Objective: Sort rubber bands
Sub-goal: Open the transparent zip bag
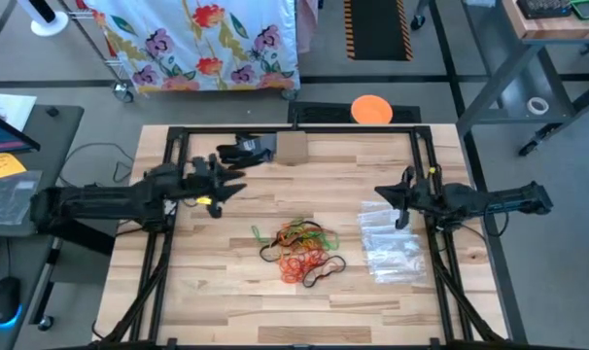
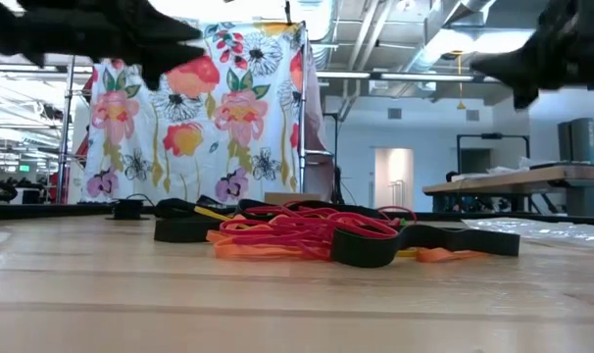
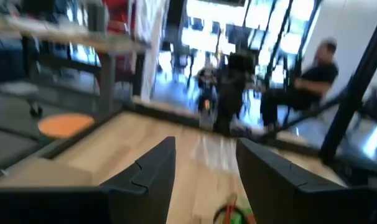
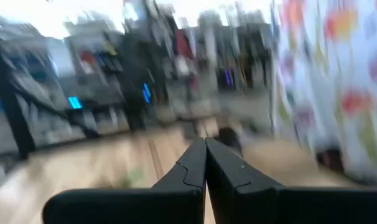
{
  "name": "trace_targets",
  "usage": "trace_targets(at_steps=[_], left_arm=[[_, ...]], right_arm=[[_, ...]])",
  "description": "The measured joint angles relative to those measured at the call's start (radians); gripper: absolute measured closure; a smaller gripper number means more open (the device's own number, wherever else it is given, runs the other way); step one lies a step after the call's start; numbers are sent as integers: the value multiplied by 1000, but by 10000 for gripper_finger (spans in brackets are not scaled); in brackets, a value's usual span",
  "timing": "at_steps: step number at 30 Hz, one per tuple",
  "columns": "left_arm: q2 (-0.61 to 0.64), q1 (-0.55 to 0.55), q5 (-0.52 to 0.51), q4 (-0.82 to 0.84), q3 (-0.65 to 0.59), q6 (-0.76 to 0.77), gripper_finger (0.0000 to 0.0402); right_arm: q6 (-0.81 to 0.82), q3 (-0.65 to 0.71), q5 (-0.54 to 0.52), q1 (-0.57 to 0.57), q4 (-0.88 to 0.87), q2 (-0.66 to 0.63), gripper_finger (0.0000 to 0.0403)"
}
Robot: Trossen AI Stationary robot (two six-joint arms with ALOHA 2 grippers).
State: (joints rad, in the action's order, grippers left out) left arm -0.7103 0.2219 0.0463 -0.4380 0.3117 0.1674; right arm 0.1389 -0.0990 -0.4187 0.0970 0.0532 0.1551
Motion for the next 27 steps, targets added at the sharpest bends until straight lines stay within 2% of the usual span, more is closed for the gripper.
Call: trace_targets(at_steps=[2, 5, 11, 15, 19, 27], left_arm=[[-80, 0, 2, -13, 50, -19, 239], [-163, 0, 2, -10, 101, -62, 239], [-263, 0, 0, -113, 116, -89, 239], [-404, 0, 16, -245, 161, -81, 239], [-602, -15, 78, -241, 318, -100, 239], [-1023, -45, 82, -70, 709, -140, 240]], right_arm=[[105, -38, -12, -39, -167, 30, 386], [201, -85, -12, -95, -278, 88, 370], [211, -185, 5, -168, -377, 227, 336], [172, -258, 3, -201, -375, 297, 331], [163, -312, 0, -238, -372, 331, 332], [201, -334, -1, -311, -377, 341, 332]])
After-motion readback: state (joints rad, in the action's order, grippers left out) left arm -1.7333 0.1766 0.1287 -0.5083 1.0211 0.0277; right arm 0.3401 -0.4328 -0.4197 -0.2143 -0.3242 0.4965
